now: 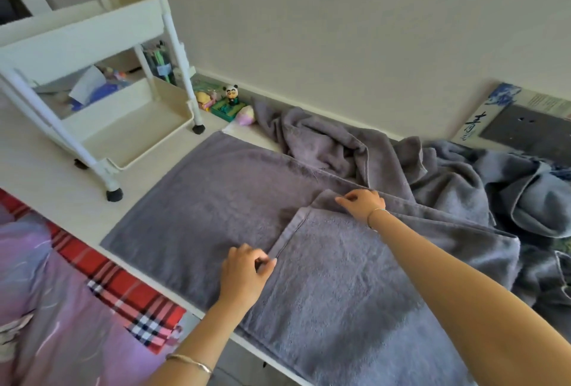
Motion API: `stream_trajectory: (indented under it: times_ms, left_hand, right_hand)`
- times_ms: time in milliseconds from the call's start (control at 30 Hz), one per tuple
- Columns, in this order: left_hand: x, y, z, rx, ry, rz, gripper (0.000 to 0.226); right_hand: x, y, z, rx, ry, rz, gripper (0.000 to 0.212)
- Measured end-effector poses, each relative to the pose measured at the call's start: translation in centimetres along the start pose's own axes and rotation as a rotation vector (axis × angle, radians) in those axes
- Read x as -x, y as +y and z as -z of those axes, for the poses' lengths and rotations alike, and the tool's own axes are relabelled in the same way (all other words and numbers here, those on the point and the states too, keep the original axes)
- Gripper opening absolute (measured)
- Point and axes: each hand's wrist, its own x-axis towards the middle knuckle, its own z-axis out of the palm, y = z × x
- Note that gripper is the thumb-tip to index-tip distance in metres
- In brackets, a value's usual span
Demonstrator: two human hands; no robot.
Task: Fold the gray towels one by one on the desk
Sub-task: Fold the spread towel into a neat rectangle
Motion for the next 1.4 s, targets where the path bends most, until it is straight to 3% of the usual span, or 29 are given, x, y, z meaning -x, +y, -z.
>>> stream_trajectory:
  times_ms: [133, 233, 400, 500, 567, 733, 800, 933, 1100, 1300, 1400]
  left_hand:
    - [-0.6, 0.0, -0.5, 0.089, 0.033, 0.003, 0.031]
    - [-0.7, 0.6, -0.9, 0.054, 0.019, -0.001, 0.032]
    - [-0.8, 1.3, -0.8, 0.129, -0.034, -0.059, 0.022]
    - [-0.3, 1.9, -0.6, 0.305, -0.063, -0.116, 0.028]
    - [0.3, 2.1, -0.4, 0.4, -0.055, -0.121, 0.027]
    - [-0.2, 2.1, 0.8, 0.584, -0.133, -0.051, 0.005]
    - [-0.8, 1.4, 1.0, 0.609, -0.192, -0.011, 0.01]
    - [-1.5, -0.1, 0.6, 0.565, -0.341, -0.002, 0.057]
    - [-1.5, 0.2, 0.8, 0.599, -0.258, -0.048, 0.06]
    - [-1.9, 1.1, 6.3, 0.757, -0.364, -0.257, 0.058]
    - [-3.2, -0.1, 10.0, 0.821, -0.411, -0.276, 0.054]
  right_hand:
    - [0.0, 0.1, 0.5, -0.119, 0.02, 0.093, 0.027]
    - [0.7, 0.6, 1.1, -0.272, -0.069, 0.084, 0.047]
    - [0.4, 2.0, 1.9, -0.424, -0.106, 0.043, 0.056]
    - [0.7, 3.0, 2.6, -0.488, -0.061, 0.084, 0.029]
    - [1.0, 3.6, 3.0, -0.49, -0.108, 0.092, 0.024]
    - [1.3, 3.0, 3.1, -0.404, -0.229, -0.003, 0.056]
    - [1.1, 2.5, 2.9, -0.402, -0.183, -0.048, 0.059]
    - [0.7, 0.4, 1.7, -0.431, -0.057, -0.044, 0.058]
    - [1.5, -0.5, 1.1, -0.653, 0.181, 0.072, 0.05]
    - [4.1, -2.5, 5.2, -0.769, 0.435, 0.136, 0.039]
    - [4.8, -6.7, 8.9, -0.79, 0.465, 0.223, 0.032]
